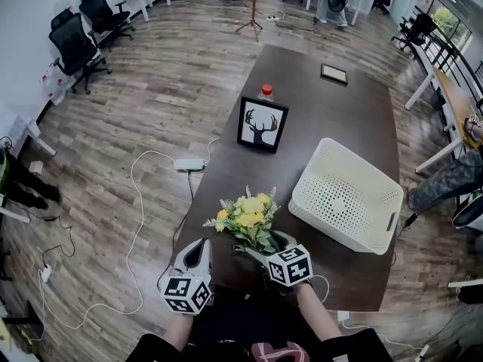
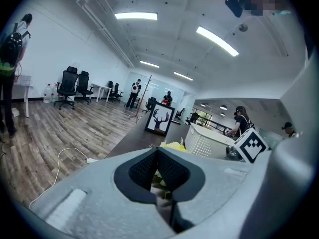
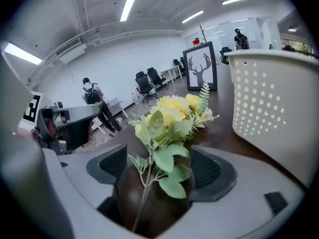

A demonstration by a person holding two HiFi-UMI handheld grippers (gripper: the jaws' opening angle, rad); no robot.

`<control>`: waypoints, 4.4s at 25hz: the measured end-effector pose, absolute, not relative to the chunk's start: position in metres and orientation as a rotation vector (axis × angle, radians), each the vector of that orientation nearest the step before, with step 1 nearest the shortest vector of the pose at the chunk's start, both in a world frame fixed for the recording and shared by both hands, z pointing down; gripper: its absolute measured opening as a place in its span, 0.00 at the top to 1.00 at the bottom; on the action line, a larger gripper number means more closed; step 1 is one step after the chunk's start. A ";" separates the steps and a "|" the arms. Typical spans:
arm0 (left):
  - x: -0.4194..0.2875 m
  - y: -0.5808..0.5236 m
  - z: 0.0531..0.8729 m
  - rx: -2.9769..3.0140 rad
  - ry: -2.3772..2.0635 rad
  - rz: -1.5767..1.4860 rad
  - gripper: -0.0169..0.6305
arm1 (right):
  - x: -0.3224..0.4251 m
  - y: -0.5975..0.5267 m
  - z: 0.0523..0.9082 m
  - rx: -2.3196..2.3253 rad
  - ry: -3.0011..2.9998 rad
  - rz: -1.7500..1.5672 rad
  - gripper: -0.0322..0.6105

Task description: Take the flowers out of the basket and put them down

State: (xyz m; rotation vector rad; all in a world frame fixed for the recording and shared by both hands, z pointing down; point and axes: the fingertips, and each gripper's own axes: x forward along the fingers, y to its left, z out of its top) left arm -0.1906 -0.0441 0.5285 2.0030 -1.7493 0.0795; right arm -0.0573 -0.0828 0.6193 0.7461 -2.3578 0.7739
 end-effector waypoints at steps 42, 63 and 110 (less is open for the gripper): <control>-0.138 -0.070 0.497 2.183 -1.640 0.017 0.96 | 0.016 -0.091 0.499 1.196 -2.573 0.522 0.57; -0.135 -0.066 0.495 2.213 -1.631 0.042 0.96 | 0.015 -0.091 0.501 1.252 -2.542 0.446 0.81; -0.130 -0.068 0.506 2.229 -1.592 0.089 0.96 | 0.023 -0.095 0.508 1.340 -2.473 0.396 0.94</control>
